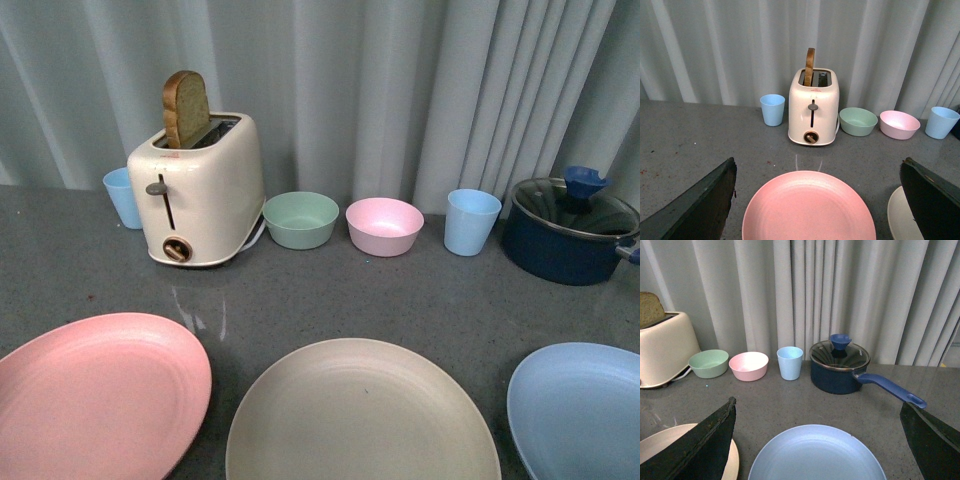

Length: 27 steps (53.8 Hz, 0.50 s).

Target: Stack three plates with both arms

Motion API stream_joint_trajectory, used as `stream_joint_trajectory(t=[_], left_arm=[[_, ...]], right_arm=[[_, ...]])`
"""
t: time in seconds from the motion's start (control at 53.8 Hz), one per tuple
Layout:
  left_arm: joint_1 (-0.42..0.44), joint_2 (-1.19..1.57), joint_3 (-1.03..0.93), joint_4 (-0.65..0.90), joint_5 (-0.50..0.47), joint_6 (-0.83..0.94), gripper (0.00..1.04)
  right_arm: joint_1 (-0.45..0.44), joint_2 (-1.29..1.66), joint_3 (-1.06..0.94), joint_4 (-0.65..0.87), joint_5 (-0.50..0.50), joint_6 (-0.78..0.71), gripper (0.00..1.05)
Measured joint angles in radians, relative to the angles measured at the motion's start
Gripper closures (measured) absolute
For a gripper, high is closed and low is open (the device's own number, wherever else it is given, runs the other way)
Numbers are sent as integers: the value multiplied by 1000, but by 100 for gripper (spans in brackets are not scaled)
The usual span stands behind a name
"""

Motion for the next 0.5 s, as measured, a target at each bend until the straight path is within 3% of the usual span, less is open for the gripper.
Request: stream_joint_trajectory(t=[0.502], left_arm=[[0,0,0,0,0,0,7]], right_arm=[[0,0,0,0,0,0,7]])
